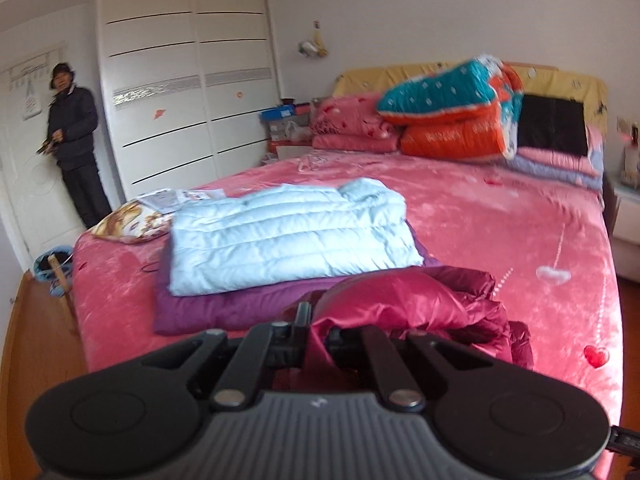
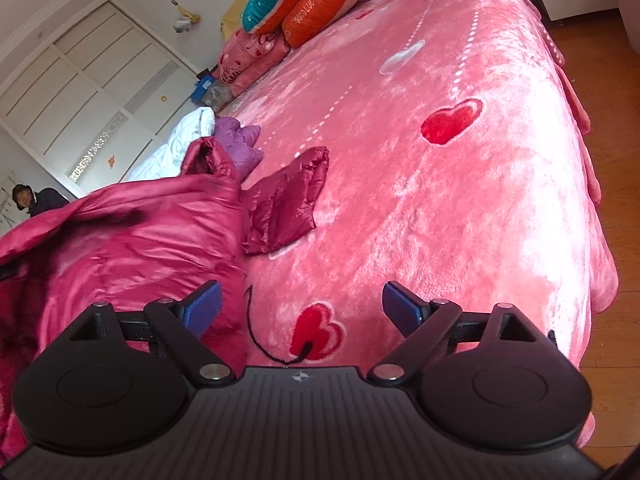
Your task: Fold large clothes
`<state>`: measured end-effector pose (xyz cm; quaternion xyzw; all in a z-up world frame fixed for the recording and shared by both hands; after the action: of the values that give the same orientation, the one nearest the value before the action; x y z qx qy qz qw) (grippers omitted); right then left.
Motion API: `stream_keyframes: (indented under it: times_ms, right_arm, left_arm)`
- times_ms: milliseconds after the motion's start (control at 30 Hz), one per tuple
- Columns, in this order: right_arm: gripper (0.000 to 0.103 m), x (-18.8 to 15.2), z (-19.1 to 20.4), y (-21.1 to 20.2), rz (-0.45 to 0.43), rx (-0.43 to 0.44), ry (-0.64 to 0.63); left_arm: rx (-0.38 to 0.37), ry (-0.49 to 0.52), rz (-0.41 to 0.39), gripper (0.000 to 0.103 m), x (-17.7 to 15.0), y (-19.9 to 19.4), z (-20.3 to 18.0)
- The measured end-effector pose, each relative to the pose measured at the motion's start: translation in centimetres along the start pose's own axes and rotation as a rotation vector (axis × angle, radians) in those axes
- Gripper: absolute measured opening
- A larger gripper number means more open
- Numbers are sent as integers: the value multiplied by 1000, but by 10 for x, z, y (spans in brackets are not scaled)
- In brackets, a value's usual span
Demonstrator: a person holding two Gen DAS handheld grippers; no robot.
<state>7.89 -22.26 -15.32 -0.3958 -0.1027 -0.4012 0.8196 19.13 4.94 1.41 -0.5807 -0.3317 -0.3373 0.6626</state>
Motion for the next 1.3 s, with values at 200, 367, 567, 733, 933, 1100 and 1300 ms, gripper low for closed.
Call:
stream_keyframes:
  times_ms: [200,367,567,733,933,1100,1300]
  right_arm:
    - [103,-7,1,8,39,12,16]
    - [103,-21,23,12,85,96,-21]
    - [103,-45,67,19,164,200,-120]
    - [103,-58,95,18,209,279,-130]
    - [103,-64,122,6,234,340,-180]
    - [103,-77,151,-8,256,376,-298]
    - [103,-106,175,-11,328,373,-445]
  left_arm:
    - [33,-105,9,2,-32,-56,69]
    - [53,-145,74,2,-77,-81,109]
    - [56,-184,148,2,-133,-95,136]
    - [85,-250,164,2,-163,-103,165]
    - [87,-326,186,3,-184,-102,187]
    - [79,-348,206,3,-198,-100,193]
    - [70,-371,199,22,-208,-106,199]
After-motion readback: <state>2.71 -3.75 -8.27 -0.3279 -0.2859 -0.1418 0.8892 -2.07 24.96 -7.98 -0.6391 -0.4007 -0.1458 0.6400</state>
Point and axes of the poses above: each gripper's, at about its wrist camera, not at the fingertips, and y roughly the way its jaws point, z to its left, x to its top, the point moved 10 cm from there along y, roughly the way its jaws point, and after that the axes turned 7 degrees about z, right-handed, at the moved point
